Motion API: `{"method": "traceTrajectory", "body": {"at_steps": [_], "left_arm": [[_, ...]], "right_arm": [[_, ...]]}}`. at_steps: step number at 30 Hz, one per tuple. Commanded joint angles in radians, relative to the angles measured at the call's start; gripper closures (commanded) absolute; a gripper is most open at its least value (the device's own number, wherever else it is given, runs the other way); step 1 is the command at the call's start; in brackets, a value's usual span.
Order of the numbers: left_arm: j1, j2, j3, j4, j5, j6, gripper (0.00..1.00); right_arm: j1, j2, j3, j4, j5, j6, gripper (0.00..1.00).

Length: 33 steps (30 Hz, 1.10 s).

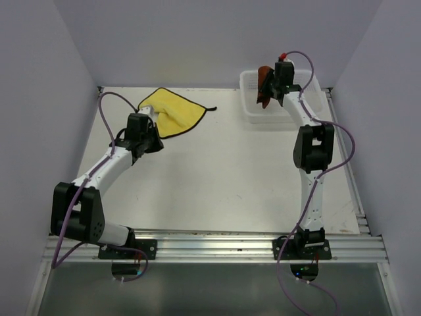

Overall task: Roll the towels
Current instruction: Place the rolled towel into the container

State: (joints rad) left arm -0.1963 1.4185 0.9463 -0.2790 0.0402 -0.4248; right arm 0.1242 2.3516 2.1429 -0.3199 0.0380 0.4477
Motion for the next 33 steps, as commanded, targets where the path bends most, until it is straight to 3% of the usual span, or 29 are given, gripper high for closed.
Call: {"method": "traceTrajectory", "body": {"at_steps": [1, 10, 15, 20, 32, 33], "left_arm": [[0.012, 0.008, 0.037, 0.021, 0.041, 0.015, 1.00], [0.012, 0.017, 0.032, 0.031, 0.069, 0.009, 1.00], [0.012, 0.019, 0.029, 0.029, 0.073, 0.011, 1.00], [0.012, 0.016, 0.019, 0.037, 0.078, 0.006, 1.00], [0.012, 0.022, 0.014, 0.051, 0.098, 0.003, 1.00], [0.012, 0.020, 0.014, 0.052, 0.098, 0.004, 1.00]], "right_arm": [[-0.014, 0.034, -0.049, 0.084, -0.085, 0.078, 1.00], [-0.044, 0.052, -0.081, 0.033, -0.092, 0.068, 1.00], [-0.044, 0.127, 0.037, -0.109, -0.047, 0.034, 0.98], [-0.046, 0.138, 0.051, -0.157, -0.020, -0.001, 0.68], [-0.044, 0.097, 0.046, -0.159, -0.003, -0.023, 0.44], [-0.044, 0.095, 0.054, -0.174, 0.006, -0.026, 0.36]]}}
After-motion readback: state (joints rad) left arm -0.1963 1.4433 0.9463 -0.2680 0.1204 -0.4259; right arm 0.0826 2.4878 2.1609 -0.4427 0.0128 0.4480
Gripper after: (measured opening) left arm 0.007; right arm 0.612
